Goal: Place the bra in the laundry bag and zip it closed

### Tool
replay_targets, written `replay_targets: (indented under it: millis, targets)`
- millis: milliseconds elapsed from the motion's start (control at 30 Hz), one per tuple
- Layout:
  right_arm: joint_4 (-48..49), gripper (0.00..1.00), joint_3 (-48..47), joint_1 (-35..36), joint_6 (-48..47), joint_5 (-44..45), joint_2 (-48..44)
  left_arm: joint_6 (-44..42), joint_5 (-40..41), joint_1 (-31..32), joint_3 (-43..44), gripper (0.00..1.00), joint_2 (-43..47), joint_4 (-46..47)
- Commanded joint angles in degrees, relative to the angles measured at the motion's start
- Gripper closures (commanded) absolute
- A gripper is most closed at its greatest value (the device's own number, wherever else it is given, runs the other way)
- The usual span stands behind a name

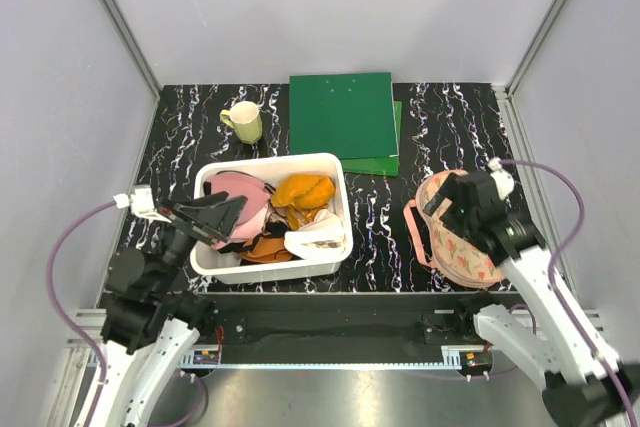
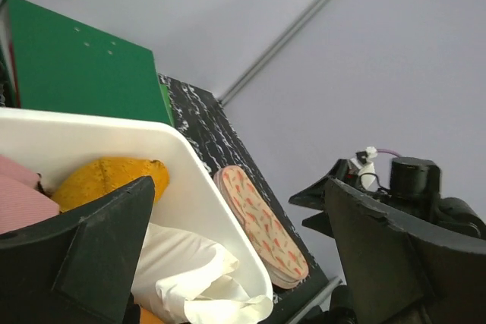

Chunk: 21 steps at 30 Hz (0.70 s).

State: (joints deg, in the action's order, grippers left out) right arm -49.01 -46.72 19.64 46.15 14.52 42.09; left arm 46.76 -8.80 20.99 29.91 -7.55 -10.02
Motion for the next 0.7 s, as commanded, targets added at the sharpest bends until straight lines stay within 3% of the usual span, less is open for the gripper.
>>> replay_targets:
  millis: [0,200,233,333,433,667]
  targets:
    - [-3.55,0.0,-6.53,-0.3,-3.45,13.05,12.73,-6.16,4.41,1.06,9.64,0.01,-3.78,-11.26]
    - [4.45,0.02,-9.35,-0.39,-9.93,21.41,31.81,-8.44,-6.83,2.3,13.06,0.01,-12.82,-9.49]
    - [5.24,0.12,-9.88,-0.39,-10.11,22.82,36.18,-8.53,-10.07,2.3,13.68,0.01,-14.32,-10.1]
    - [10.14,0.2,-9.36,-0.3,-15.11,22.05,40.96,-6.6,-17.55,2.3,14.12,0.02,-18.72,-9.84]
    - [15.24,0.26,-6.73,-0.39,-18.11,16.17,41.06,-4.58,-22.57,2.3,13.42,0.06,-20.83,-8.61]
    - [16.93,0.32,-6.28,-0.48,-20.92,9.74,42.29,-5.36,-23.99,2.3,12.63,0.06,-19.78,-8.26]
